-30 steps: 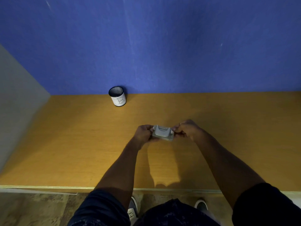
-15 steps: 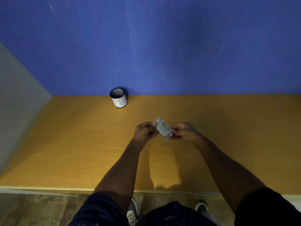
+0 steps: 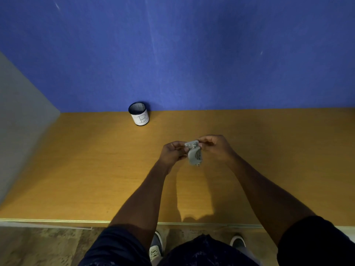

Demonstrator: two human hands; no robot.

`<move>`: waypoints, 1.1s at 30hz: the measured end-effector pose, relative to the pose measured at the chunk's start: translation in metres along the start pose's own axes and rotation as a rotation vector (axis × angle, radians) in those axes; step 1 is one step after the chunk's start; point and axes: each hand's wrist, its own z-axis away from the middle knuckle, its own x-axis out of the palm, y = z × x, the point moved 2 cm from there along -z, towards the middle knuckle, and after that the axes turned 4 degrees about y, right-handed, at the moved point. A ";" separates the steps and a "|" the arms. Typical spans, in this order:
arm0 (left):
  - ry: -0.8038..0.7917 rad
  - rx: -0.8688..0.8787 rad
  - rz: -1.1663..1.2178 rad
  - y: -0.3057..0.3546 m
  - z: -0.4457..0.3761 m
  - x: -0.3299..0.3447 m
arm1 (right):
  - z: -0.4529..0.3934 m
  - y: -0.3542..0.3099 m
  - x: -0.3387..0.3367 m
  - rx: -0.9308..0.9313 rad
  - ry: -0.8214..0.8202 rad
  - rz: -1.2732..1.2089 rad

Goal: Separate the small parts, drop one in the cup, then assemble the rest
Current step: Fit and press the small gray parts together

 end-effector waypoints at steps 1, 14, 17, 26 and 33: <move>-0.004 -0.007 -0.005 0.000 -0.001 -0.001 | 0.001 -0.001 0.000 -0.023 0.007 0.017; 0.003 -0.004 -0.139 0.004 -0.001 0.013 | 0.004 0.011 0.007 0.130 0.172 -0.180; 0.069 0.059 -0.261 0.003 -0.001 0.013 | 0.008 0.014 0.001 0.184 0.057 -0.330; 0.026 0.134 -0.631 0.006 -0.009 0.014 | -0.009 0.002 -0.006 0.035 -0.094 0.011; 0.058 0.208 -0.718 0.008 -0.008 0.018 | -0.012 -0.004 -0.002 -0.049 -0.107 0.249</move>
